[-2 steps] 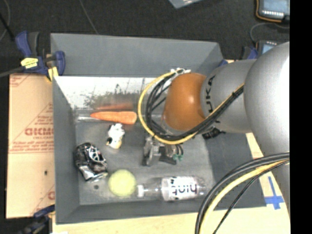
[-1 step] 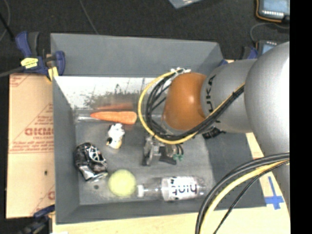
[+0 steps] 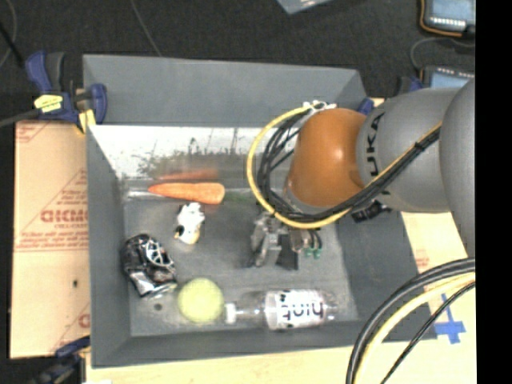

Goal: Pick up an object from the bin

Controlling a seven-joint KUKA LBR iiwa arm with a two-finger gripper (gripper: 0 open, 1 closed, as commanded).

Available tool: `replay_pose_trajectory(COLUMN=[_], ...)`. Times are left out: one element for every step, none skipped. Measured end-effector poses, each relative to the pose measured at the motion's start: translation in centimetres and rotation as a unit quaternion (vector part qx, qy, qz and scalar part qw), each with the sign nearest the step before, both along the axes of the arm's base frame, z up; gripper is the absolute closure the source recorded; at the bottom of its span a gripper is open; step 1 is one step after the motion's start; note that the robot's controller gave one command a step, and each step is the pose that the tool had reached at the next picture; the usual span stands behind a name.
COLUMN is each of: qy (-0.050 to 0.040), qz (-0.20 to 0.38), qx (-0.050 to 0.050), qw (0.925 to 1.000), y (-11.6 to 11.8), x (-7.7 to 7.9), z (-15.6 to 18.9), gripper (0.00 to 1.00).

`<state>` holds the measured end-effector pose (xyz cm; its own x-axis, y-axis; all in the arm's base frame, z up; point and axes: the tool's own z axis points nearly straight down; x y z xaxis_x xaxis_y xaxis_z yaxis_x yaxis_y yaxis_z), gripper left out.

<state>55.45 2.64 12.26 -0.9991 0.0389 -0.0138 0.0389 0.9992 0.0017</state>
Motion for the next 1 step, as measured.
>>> replay_pose_trajectory(qy=[0.0005], qz=[0.004], qx=[-0.001], qw=[1.0], y=[0.42], x=[1.61], z=[-3.49], gripper=[1.0])
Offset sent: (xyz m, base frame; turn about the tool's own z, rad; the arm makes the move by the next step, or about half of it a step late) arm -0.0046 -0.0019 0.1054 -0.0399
